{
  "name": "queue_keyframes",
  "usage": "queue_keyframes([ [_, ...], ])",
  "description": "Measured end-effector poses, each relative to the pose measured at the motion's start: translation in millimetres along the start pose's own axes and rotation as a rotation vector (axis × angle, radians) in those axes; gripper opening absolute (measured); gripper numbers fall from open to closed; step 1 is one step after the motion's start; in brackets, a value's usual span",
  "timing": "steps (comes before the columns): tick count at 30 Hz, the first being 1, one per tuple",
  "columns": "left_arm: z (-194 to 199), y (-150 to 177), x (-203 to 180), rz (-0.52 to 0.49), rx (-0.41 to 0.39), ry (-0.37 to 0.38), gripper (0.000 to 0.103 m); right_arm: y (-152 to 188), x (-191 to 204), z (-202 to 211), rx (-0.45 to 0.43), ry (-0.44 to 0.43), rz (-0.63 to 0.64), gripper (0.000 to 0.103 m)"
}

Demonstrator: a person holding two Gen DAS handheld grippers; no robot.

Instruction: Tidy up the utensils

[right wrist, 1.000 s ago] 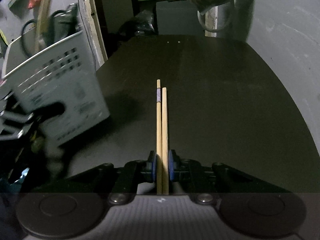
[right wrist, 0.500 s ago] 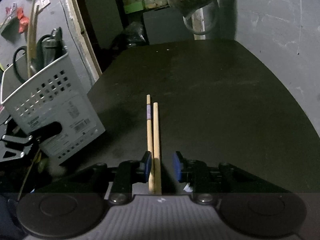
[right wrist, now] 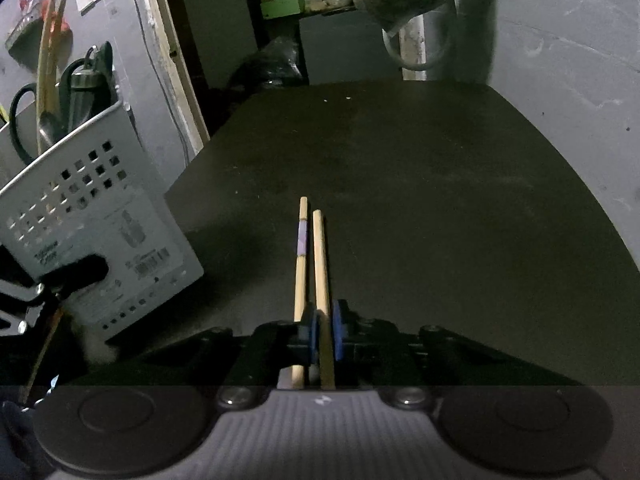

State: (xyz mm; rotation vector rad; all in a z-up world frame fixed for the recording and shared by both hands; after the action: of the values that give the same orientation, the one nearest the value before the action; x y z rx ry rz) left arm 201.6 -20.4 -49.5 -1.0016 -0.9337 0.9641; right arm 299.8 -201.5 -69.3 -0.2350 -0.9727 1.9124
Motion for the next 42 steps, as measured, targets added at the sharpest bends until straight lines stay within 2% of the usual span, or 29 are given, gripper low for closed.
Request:
queue_keyframes([
  [11, 0.2, -0.1, -0.4, -0.001, 0.0, -0.001, 0.079, -17.6, 1.4, -21.6, -0.018, -0.002, 0.011, 0.007],
  [21, -0.3, 0.3, -0.2, 0.002, -0.002, -0.002, 0.079, -16.2, 1.1, -19.4, 0.004, -0.012, 0.024, 0.01],
  [24, -0.4, 0.3, -0.2, 0.002, -0.002, -0.003, 0.079, -18.2, -1.2, -17.3, -0.008, -0.015, 0.0, 0.019],
  [26, -0.5, 0.4, -0.5, 0.003, -0.002, -0.002, 0.079, -20.6, -2.4, -15.8, -0.015, -0.026, -0.021, 0.046],
  [31, -0.6, 0.8, -0.1, 0.004, 0.0, -0.003, 0.079, -24.9, 5.2, -17.5, -0.002, -0.039, -0.005, 0.066],
  [35, -1.0, 2.0, 0.2, 0.009, 0.002, -0.003, 0.079, -19.2, 10.9, -24.3, 0.05, 0.002, 0.034, 0.067],
  [42, -1.4, 2.3, 0.1, 0.012, 0.002, -0.004, 0.079, -17.8, 19.9, -29.9, 0.072, 0.036, 0.089, 0.066],
])
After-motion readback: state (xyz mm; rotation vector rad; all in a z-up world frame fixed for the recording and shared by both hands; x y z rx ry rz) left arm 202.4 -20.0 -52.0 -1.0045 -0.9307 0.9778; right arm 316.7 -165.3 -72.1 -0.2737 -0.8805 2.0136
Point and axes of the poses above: each gripper's, at about its wrist camera, not at the fingertips, and z roughly against the way its jaws point, x to its left, y to its underside, the point moved 9 cm from there along -z, roughly the way its jaws point, and after that the axes turned 6 degrees about -y, right-handed, at the moved point
